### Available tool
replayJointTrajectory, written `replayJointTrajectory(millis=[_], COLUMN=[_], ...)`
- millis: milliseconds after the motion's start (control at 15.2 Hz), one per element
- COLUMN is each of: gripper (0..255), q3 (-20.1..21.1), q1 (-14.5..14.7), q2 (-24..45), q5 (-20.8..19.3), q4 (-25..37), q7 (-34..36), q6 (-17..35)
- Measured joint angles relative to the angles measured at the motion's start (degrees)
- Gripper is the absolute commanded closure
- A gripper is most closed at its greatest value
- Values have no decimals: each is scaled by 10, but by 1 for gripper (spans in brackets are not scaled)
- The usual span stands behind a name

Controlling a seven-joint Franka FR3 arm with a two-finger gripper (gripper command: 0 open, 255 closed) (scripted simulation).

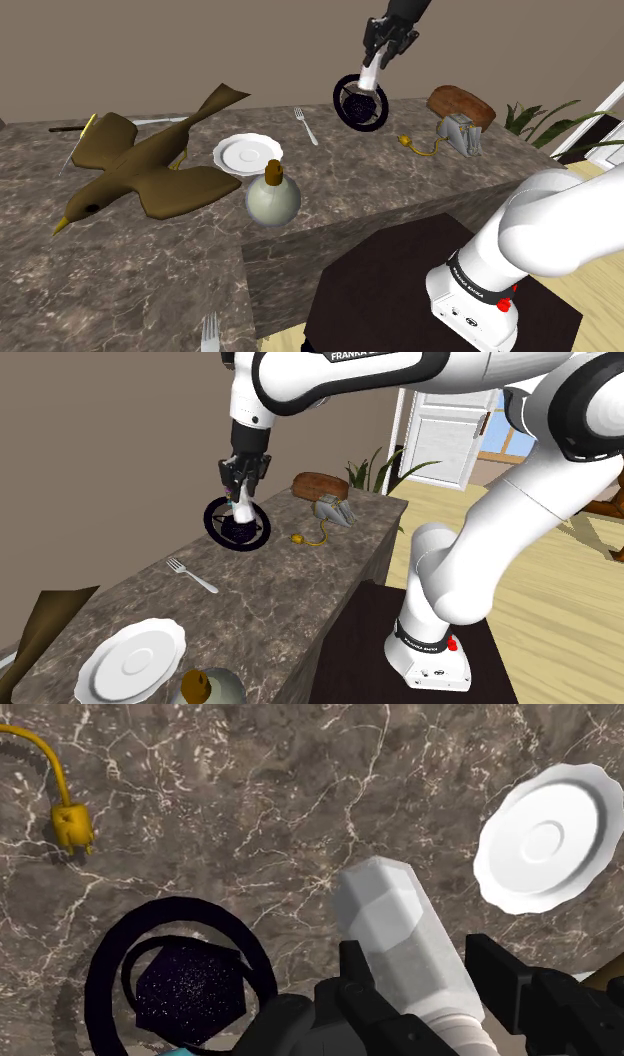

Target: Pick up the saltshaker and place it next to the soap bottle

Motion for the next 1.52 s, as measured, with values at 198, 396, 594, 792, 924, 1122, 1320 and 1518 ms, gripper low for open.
replayJointTrajectory(millis=[198,396,594,792,924,1122,1320,1518], gripper=[255,255,255,255,255,255,255,255], q3=[36,72,107,144,166,200,234,268], q1=[12,24,36,48,55,66,72,80], q2=[-9,-8,-5,11,24,35,70,98], q5=[5,11,17,21,23,24,19,11], q4=[-14,-10,-8,8,17,31,63,95], q7=[44,89,132,177,205,249,292,338], q6=[6,3,4,6,9,6,8,4])
